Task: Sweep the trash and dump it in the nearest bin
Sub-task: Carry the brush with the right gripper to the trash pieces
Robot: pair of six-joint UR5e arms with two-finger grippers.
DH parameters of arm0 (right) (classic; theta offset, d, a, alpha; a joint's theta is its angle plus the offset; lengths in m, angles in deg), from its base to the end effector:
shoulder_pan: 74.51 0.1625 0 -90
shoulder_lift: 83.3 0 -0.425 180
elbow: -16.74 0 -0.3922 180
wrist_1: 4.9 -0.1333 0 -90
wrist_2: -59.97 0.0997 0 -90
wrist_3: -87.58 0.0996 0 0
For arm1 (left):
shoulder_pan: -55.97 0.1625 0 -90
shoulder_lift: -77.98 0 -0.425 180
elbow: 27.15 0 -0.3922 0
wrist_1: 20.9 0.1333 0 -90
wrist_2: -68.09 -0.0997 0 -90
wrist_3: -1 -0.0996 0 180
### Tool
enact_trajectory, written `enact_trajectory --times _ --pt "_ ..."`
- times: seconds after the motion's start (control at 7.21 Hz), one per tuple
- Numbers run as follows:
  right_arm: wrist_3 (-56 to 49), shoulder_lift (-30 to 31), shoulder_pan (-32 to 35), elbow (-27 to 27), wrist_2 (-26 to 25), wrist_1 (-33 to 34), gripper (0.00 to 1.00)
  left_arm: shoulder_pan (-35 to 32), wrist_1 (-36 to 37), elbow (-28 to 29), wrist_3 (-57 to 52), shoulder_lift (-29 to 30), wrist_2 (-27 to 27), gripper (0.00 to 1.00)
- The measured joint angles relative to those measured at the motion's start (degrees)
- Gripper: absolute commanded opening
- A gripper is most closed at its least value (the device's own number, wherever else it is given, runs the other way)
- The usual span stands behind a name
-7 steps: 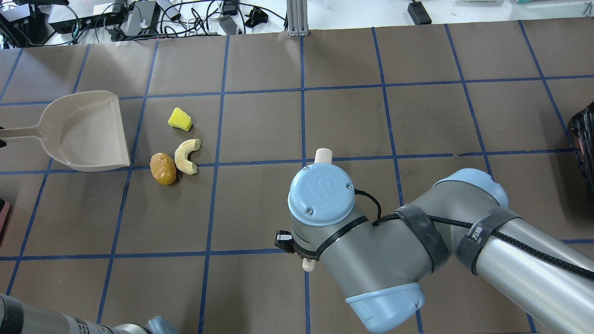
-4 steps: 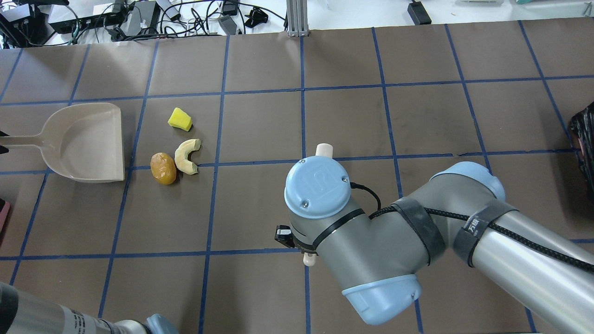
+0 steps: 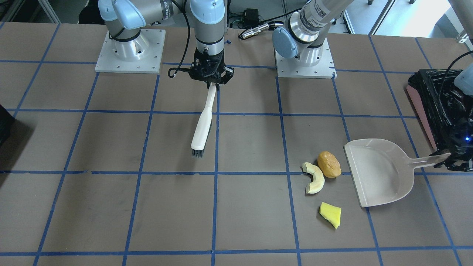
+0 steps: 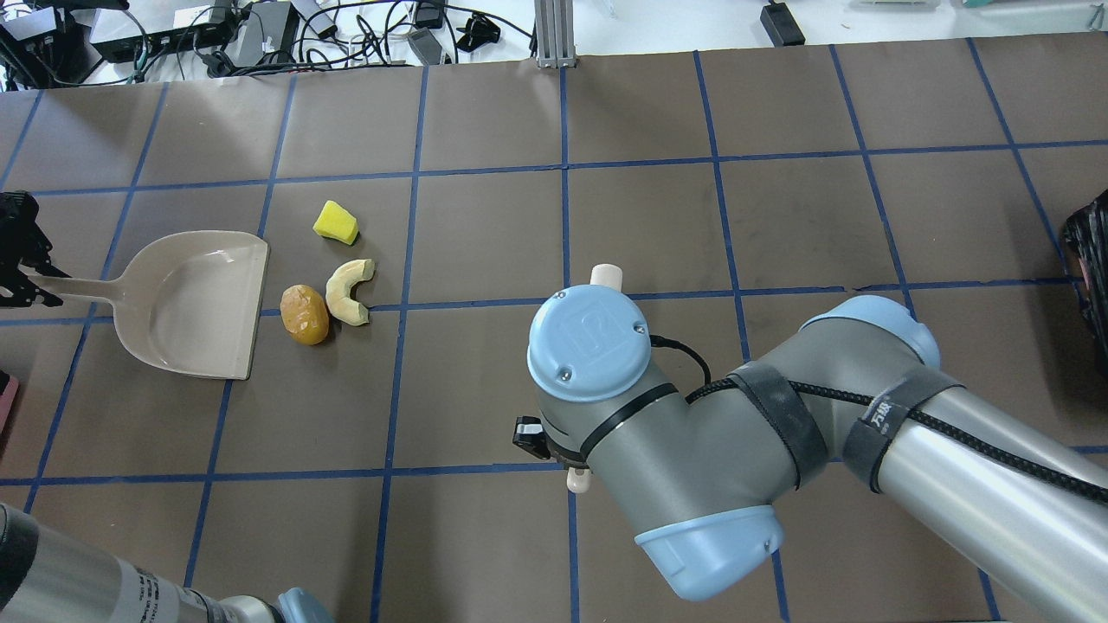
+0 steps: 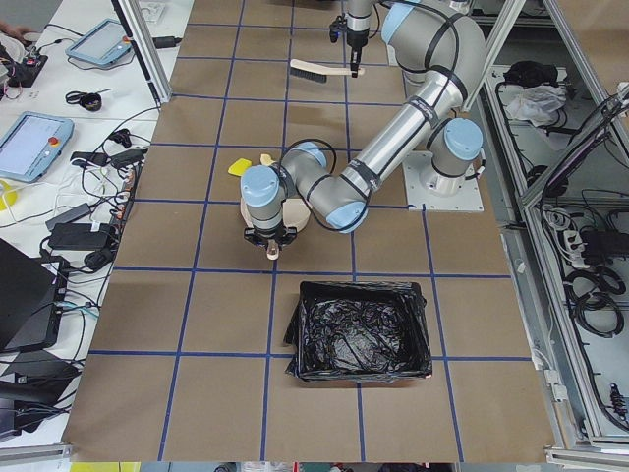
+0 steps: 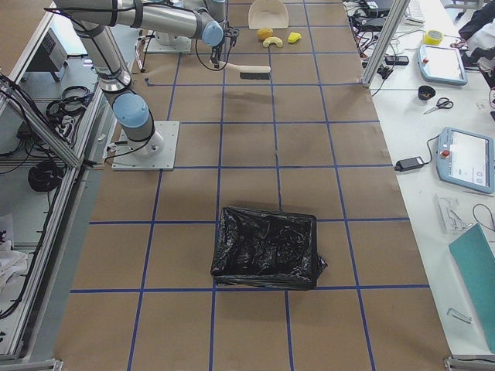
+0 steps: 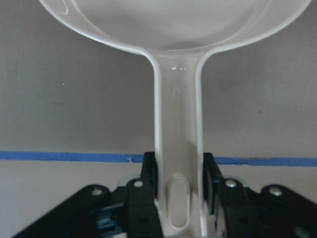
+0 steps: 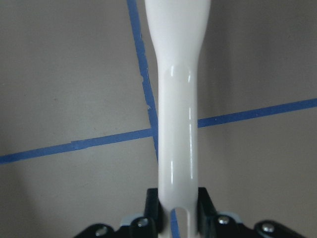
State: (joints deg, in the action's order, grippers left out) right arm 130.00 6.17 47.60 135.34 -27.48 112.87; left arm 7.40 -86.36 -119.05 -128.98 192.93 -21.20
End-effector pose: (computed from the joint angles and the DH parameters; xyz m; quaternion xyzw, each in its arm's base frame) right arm 0.3526 -0.3027 0.2947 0.0901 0.9956 0.0229 0.0105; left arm 0.3126 -0.5575 0.2672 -0.6979 -0.7159 0.0047 0.0206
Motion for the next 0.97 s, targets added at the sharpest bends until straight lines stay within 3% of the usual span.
enact_trajectory --times 0.42,0.69,0.97 --pt "-0.23 -0.78 -0.03 -1.39 0.32 0.03 0.00 -1.42 0.96 -0.03 -0.23 0.79 -0.43 0.00" --pt "0.44 -6.99 0.26 -8.72 0.65 -0.24 0.00 -1.56 1.55 -0.03 -0.25 1.27 -0.51 0.00" --pt "8.18 -14.10 2.62 -16.65 1.38 -0.48 0.00 -1.76 2.05 0.00 -0.08 1.39 -1.25 0.00"
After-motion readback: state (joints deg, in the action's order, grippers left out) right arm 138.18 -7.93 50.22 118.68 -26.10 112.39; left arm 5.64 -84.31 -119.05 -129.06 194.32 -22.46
